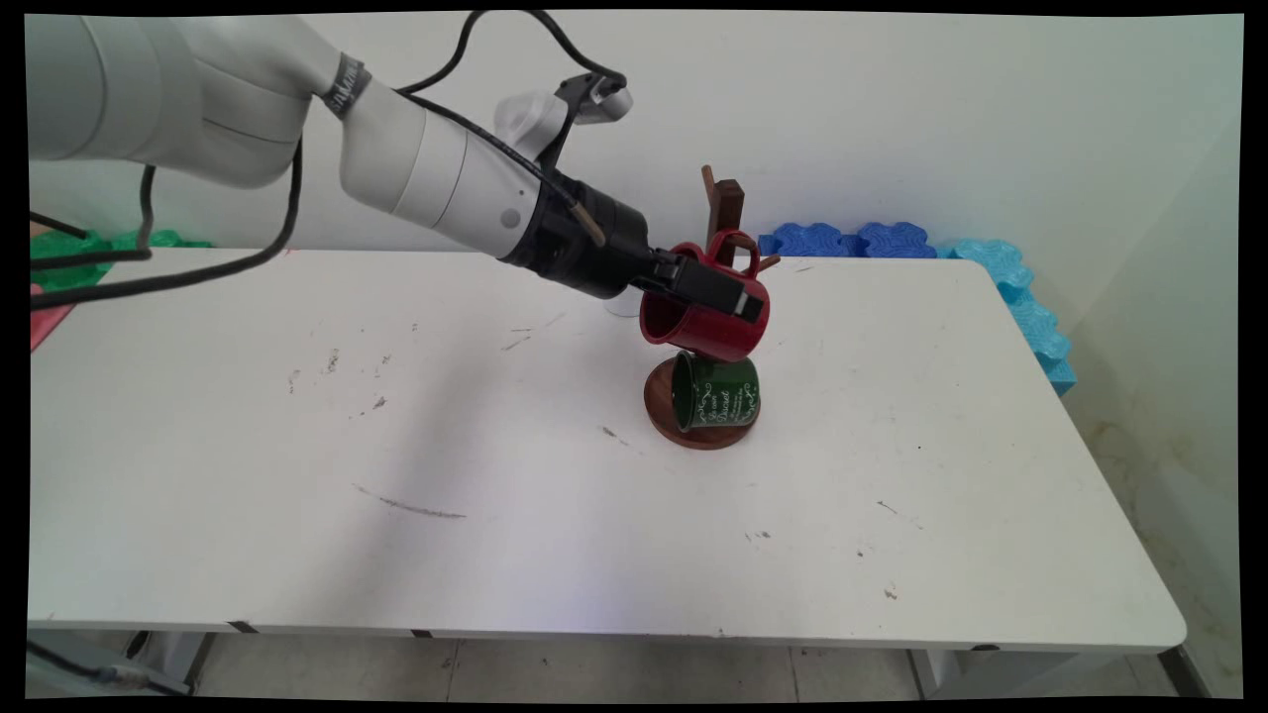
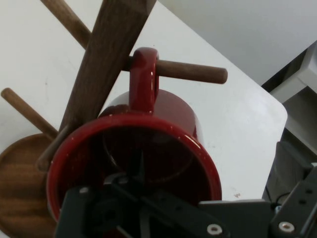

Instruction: Pick up the red mug from the rack

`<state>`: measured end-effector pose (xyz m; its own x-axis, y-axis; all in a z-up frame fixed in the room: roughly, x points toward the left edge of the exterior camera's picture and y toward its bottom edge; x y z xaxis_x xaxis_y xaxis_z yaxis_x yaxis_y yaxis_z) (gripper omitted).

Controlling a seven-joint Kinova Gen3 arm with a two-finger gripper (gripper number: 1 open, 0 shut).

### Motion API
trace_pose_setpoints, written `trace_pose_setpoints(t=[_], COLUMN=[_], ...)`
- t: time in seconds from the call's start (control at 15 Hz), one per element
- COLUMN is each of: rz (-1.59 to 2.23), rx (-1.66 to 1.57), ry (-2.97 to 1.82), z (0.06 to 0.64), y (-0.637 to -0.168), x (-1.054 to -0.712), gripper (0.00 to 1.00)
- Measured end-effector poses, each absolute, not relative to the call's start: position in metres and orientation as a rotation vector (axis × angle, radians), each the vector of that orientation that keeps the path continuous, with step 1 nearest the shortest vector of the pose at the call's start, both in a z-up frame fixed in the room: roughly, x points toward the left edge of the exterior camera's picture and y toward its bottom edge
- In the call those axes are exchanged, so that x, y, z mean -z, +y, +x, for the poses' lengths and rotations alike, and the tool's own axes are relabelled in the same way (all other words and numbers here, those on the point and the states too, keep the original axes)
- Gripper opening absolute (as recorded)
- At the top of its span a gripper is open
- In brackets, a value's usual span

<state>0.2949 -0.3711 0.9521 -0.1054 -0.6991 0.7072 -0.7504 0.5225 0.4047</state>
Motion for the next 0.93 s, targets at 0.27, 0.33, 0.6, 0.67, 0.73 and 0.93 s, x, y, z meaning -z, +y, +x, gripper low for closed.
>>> trace_pose_setpoints(t=[0.27,0.33,0.6,0.67,0.73,0.93], rz=[1.214,1.218,1.227,1.228,1.228,1.229], rx=[-0.063,-0.062,-0.058,-0.057,-0.056,-0.053], ry=[-1.829,-1.829,-1.834,-1.835,-1.837,-1.841], z=[0.2940,0.2939,0.2940,0.2941,0.2941,0.2943], y=[-0.3714,-0.3714,-0.3697,-0.3690,-0.3683,-0.3661], x=[-0.9528,-0.9528,-0.9528,-0.9527,-0.9527,-0.9527], gripper=[1.00,1.00,1.00,1.00,1.00,0.00])
